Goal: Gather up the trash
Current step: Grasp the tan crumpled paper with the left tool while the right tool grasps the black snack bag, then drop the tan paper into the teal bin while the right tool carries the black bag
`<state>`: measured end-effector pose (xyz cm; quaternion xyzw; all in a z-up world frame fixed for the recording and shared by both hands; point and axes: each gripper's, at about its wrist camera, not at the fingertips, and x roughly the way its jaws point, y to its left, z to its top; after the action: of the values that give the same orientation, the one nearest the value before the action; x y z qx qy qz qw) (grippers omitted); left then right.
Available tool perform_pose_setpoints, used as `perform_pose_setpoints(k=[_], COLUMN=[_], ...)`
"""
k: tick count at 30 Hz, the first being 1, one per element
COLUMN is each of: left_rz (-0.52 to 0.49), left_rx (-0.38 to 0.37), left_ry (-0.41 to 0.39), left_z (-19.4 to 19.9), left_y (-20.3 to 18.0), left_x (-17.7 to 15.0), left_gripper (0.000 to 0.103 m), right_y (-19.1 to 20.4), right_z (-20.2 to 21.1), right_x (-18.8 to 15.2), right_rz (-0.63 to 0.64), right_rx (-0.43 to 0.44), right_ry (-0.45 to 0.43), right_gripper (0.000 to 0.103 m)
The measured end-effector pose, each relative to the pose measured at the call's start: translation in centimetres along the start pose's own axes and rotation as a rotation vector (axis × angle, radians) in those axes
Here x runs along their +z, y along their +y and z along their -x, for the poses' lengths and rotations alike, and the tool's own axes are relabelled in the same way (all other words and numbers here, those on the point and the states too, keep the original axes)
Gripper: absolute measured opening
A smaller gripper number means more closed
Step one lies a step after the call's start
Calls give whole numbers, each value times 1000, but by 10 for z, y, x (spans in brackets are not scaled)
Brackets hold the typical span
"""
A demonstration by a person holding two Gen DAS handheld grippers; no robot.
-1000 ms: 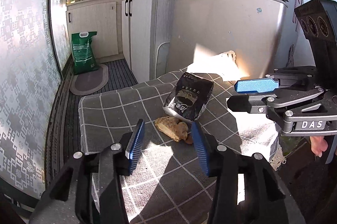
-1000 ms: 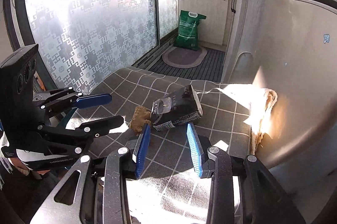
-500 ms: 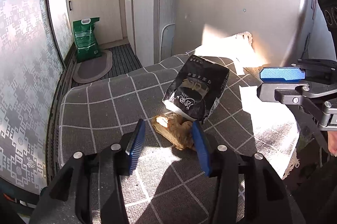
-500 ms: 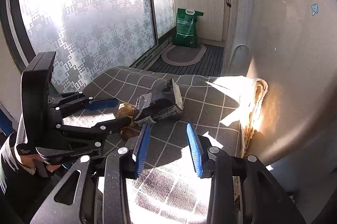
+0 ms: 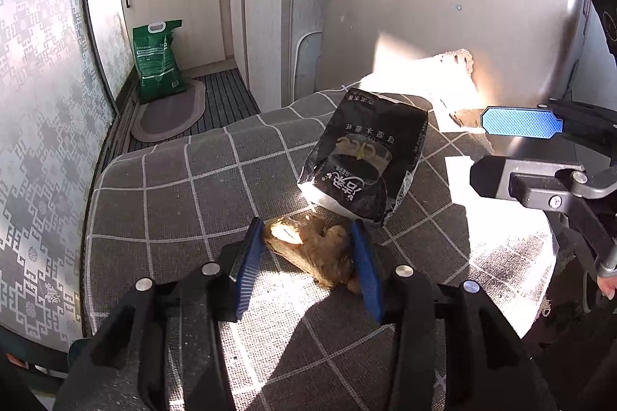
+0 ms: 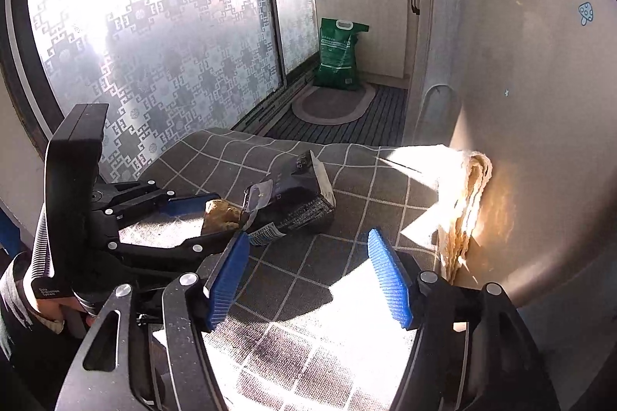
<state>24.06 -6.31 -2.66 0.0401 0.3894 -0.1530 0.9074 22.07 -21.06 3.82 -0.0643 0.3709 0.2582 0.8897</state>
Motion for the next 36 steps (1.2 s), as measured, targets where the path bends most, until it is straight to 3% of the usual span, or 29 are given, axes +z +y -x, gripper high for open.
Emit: perform_pose_setpoints(k=[11,16,28,31,36], left_rz=[59,95,101,104,110], left_rx=[17,5,-6,-9,-5], left_ry=[-38,-63,-86,-94,-110], left_z=[21,36,56,61,72], left_y=[21,35,49,52,57], left_x=[-6,-9,-21,-24,-29], left_gripper=[47,48,48,48,48], right_y=[35,47,56,55,62], right_z=[-30,-49,-81,-87,-82], right_x=[1,8,20,21,24], right_rz=[222,319,402,378,371], right_rx=[-59,-98,-212,-183,-196], right_ry=[50,83,128,158,148], right_gripper=[86,89,89,71,69])
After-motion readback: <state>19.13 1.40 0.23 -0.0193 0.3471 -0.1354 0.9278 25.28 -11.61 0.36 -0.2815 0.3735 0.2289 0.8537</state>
